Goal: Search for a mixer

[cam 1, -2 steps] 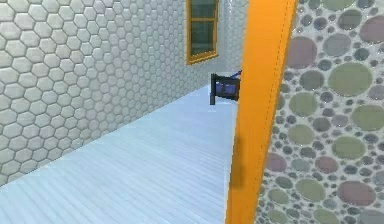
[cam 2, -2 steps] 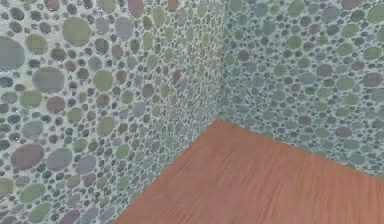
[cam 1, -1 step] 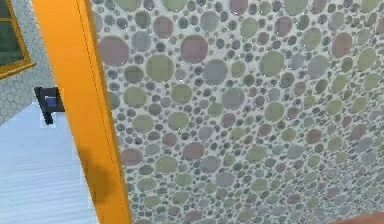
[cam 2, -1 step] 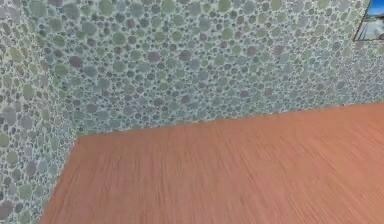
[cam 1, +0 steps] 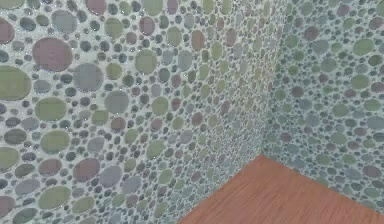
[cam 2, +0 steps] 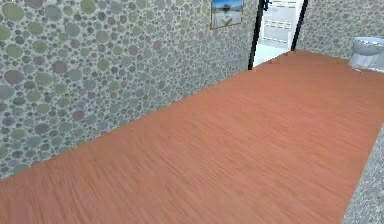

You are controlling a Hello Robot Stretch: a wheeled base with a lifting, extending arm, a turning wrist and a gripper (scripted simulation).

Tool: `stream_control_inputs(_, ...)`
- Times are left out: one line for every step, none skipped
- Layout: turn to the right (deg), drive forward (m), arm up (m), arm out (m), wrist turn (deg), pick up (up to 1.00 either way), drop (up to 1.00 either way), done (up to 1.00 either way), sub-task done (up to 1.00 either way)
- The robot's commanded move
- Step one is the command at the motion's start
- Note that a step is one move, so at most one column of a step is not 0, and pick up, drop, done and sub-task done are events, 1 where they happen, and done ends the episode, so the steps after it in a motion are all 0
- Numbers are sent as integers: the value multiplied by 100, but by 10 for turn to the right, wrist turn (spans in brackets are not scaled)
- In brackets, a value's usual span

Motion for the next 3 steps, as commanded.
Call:
stream_control_inputs(0,10,0,0,0,0,0,0,0)
stream_control_inputs(-450,0,0,0,0,0,0,0,0)
stream_control_inputs(-390,0,0,0,0,0,0,0,0)
